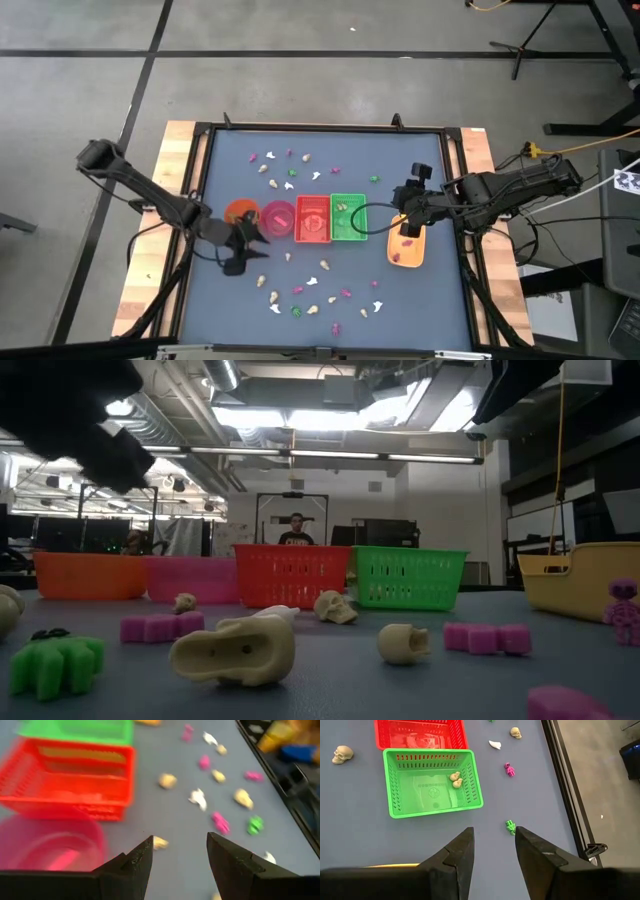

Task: Sort Halloween decoration
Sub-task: Put the yellow skull toy into the pink bowl

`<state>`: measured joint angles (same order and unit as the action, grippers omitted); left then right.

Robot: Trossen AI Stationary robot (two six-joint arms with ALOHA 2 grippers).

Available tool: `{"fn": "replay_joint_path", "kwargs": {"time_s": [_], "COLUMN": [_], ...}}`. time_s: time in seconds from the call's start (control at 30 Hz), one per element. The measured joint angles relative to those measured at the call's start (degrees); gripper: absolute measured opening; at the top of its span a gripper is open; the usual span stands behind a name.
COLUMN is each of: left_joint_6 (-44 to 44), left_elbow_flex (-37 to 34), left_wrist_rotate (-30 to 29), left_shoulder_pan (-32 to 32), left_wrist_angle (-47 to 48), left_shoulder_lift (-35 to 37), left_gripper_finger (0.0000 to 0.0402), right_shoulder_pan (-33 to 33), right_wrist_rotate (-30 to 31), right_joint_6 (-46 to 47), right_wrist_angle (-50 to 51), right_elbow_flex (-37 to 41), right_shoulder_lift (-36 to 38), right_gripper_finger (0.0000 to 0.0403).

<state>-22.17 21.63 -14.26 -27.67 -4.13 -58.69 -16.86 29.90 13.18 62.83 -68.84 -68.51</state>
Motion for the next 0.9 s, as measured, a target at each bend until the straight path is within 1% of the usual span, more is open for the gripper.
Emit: {"fn": "replay_joint_path", "kwargs": {"time_s": [0.2, 0.4, 0.5, 0.57, 0.67, 0.8, 0.9], "left_joint_6": [-5.42, -13.87, -16.57, -16.79, -19.46, -26.97, -33.13], "left_elbow_flex": [-0.02, 0.07, 3.07, 6.59, 13.25, 22.36, 27.04], "left_wrist_rotate": [0.14, -3.69, -4.64, -4.71, -4.73, -5.51, -6.48], "left_shoulder_pan": [-5.65, -11.06, -12.97, -13.63, -13.79, -13.72, -13.74], "left_wrist_angle": [-3.61, -7.51, -5.46, -1.98, 8.86, 25.3, 31.24], "left_shoulder_lift": [-6.89, -11.62, -13.2, -14.05, -15.63, -19.28, -23.06], "left_gripper_finger": [0.0168, 0.0165, 0.0164, 0.0164, 0.0164, 0.0164, 0.0164], "right_shoulder_pan": [0.0, 0.0, 0.0, 0.0, 0.0, 0.0, 0.0], "right_wrist_rotate": [-0.01, -0.01, -0.01, -0.01, -0.01, -0.01, -0.01], "right_joint_6": [0.01, 0.01, 0.01, 0.01, 0.01, 0.01, 0.01], "right_wrist_angle": [-0.02, -0.24, -0.22, -0.23, -0.24, -0.24, -0.29], "right_elbow_flex": [0.0, 0.0, 0.0, 0.0, 0.0, 0.0, 0.0], "right_shoulder_lift": [0.0, 0.0, 0.0, 0.0, 0.0, 0.0, 0.0], "right_gripper_finger": [0.0143, 0.0143, 0.0143, 0.0143, 0.0143, 0.0143, 0.0143]}}
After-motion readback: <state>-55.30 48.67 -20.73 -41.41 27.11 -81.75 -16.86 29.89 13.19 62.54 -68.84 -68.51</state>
